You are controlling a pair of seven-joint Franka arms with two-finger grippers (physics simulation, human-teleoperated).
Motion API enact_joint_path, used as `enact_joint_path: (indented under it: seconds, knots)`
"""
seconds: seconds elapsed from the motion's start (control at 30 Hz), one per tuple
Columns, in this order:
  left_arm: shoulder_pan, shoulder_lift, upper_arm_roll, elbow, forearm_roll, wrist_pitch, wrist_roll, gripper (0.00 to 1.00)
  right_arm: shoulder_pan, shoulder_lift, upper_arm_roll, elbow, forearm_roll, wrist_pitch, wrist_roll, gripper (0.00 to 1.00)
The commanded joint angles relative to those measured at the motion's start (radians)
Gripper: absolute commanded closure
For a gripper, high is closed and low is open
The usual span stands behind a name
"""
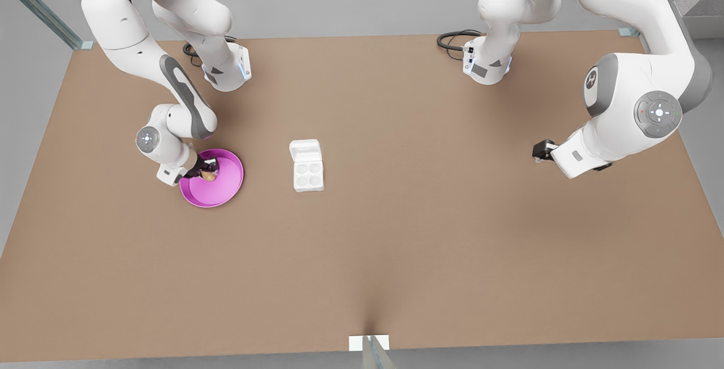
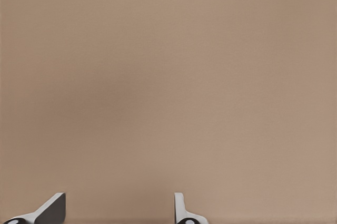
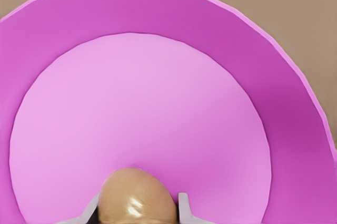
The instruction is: Pack egg into the box and close the box lid
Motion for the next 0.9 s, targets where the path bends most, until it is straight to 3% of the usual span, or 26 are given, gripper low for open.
enact_joint_path:
  seconds: [0.0,0.23,0.43,0.53,0.87]
  knots:
    - [0.000,-0.001,0.000,0.000,0.001,0.000,-0.001,0.00,0.004,-0.006,-0.001,0.007,-0.011,-0.028,0.039,0.59]
    - [0.000,-0.001,0.001,0.000,0.001,0.000,-0.001,0.00,0.007,-0.021,0.019,0.024,-0.011,-0.070,0.098,0.62]
    - [0.000,-0.001,0.000,0.000,0.001,0.000,-0.001,0.00,0.008,-0.062,0.125,0.168,-0.008,-0.217,0.232,0.61]
    - [0.000,-0.001,0.000,0.000,0.001,0.000,-0.001,0.00,0.011,-0.053,0.229,0.310,-0.008,-0.324,0.424,0.61]
    - [0.000,-0.001,0.000,0.000,0.001,-0.002,-0.001,0.00,0.358,0.157,0.228,0.681,-0.003,-0.401,0.914,0.61]
